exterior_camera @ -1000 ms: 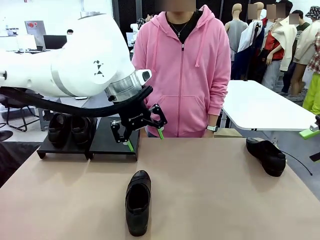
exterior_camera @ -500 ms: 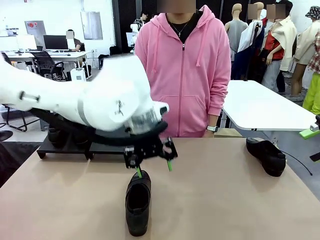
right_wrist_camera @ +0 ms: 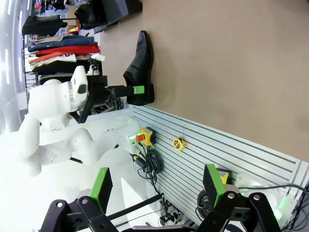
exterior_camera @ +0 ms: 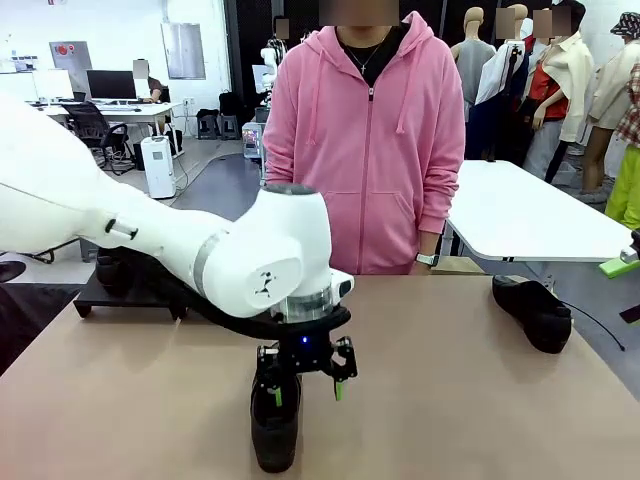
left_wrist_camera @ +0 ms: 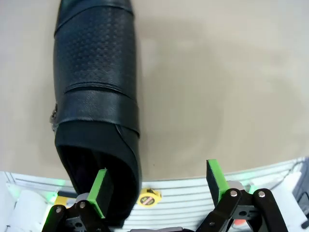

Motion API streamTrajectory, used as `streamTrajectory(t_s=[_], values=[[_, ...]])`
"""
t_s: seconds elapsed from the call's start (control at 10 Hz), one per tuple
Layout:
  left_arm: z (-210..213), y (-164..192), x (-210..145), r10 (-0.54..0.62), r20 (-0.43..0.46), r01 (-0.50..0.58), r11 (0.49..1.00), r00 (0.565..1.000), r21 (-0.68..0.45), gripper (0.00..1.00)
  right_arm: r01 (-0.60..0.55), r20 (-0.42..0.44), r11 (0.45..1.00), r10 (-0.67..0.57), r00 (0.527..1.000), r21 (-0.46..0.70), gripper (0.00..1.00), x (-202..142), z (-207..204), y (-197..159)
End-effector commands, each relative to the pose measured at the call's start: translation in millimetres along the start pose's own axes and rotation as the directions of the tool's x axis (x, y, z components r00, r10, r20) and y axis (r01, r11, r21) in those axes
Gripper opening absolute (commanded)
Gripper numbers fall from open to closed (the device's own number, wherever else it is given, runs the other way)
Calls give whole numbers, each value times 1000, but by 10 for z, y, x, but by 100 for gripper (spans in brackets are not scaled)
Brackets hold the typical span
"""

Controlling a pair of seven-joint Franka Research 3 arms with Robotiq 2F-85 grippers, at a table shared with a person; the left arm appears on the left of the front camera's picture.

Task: Organize the shoes by placing them on the stand.
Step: Place the Shoe from the middle of the table onto the Shoes Stand.

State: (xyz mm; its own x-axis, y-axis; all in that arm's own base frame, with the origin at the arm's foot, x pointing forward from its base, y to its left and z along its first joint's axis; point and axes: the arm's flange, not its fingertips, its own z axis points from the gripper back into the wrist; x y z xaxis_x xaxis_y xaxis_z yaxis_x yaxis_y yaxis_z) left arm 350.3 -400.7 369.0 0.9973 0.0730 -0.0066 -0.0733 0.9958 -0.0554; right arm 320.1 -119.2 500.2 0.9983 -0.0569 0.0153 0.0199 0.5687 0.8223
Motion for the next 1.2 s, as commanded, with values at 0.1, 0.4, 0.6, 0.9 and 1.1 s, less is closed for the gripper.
streamTrajectory(t_s=[0.1, 0.4, 0.6, 0.9, 1.1], values=[[-317, -84, 86, 89, 45, -94, 988, 995, 123, 100, 8, -6, 1000, -8, 1000, -4, 100, -9, 27, 19], [-393, -146, 115, 102, 33, -106, 986, 994, 129, 100, 8, -6, 1000, -8, 1000, -4, 100, -9, 27, 19], [-352, -112, 147, 110, 24, -112, 986, 994, 127, 0, 8, -6, 1000, -8, 1000, -4, 100, -9, 27, 19], [-338, -77, 176, 127, 24, -129, 985, 992, 115, 0, 8, -6, 1000, -8, 1000, -4, 100, -9, 27, 19], [-337, -78, 180, 124, 23, -126, 985, 992, 120, 0, 8, -6, 1000, -8, 1000, -4, 100, -9, 27, 19]])
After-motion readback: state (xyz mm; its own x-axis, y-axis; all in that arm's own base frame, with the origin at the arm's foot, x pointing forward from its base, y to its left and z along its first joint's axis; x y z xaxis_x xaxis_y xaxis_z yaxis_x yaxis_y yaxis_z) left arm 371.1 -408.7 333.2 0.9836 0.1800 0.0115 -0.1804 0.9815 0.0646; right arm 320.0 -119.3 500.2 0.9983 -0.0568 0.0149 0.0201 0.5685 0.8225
